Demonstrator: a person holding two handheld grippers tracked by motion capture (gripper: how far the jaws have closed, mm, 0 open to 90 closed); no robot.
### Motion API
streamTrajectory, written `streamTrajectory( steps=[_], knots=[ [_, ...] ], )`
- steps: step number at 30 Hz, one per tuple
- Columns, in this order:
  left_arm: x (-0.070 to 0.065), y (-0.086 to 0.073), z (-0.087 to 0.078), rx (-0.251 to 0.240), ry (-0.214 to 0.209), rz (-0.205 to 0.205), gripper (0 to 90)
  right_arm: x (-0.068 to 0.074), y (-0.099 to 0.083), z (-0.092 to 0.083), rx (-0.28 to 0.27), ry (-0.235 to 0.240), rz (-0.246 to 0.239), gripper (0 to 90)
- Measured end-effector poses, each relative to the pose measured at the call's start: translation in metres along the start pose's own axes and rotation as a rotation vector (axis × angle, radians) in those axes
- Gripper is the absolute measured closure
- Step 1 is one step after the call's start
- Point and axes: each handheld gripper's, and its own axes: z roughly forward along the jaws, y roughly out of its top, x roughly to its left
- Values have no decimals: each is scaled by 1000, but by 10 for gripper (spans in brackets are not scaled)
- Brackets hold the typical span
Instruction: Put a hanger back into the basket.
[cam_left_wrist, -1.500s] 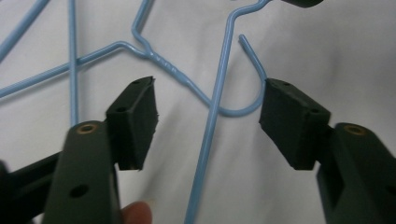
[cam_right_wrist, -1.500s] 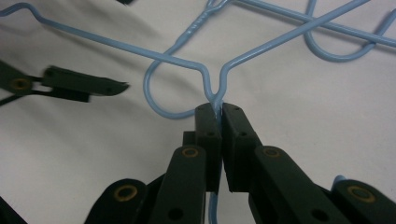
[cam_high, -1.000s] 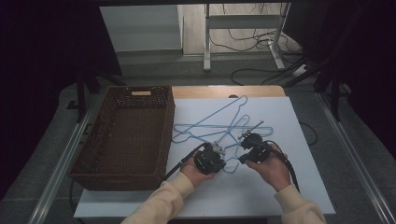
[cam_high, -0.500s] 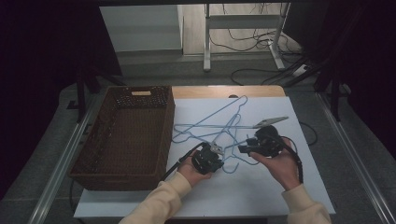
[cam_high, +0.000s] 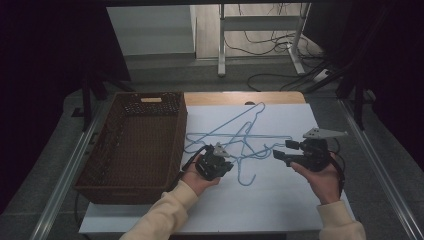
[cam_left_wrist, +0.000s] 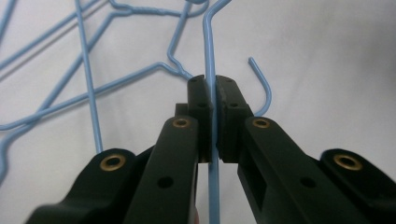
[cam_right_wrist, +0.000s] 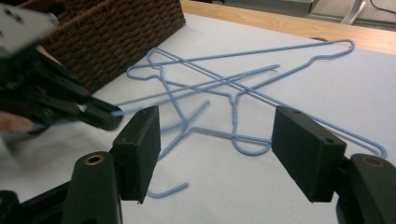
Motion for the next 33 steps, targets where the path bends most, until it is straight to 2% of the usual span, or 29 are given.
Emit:
streamTrajectory(
  steps=[6, 13, 17, 33],
  knots=[
    [2, 4, -13, -25, 5, -4, 862, -7, -11, 1, 6, -6, -1, 322],
    [3, 11, -30, -64, 19, -10, 863, -16, -33, 7, 61, -14, 2, 323],
    [8, 13, -42, -84, 28, -25, 863, -18, -40, 10, 84, -14, -4, 323],
    [17, 18, -90, -186, 12, -59, 864, -20, -47, 18, 122, -7, -16, 288]
  ],
)
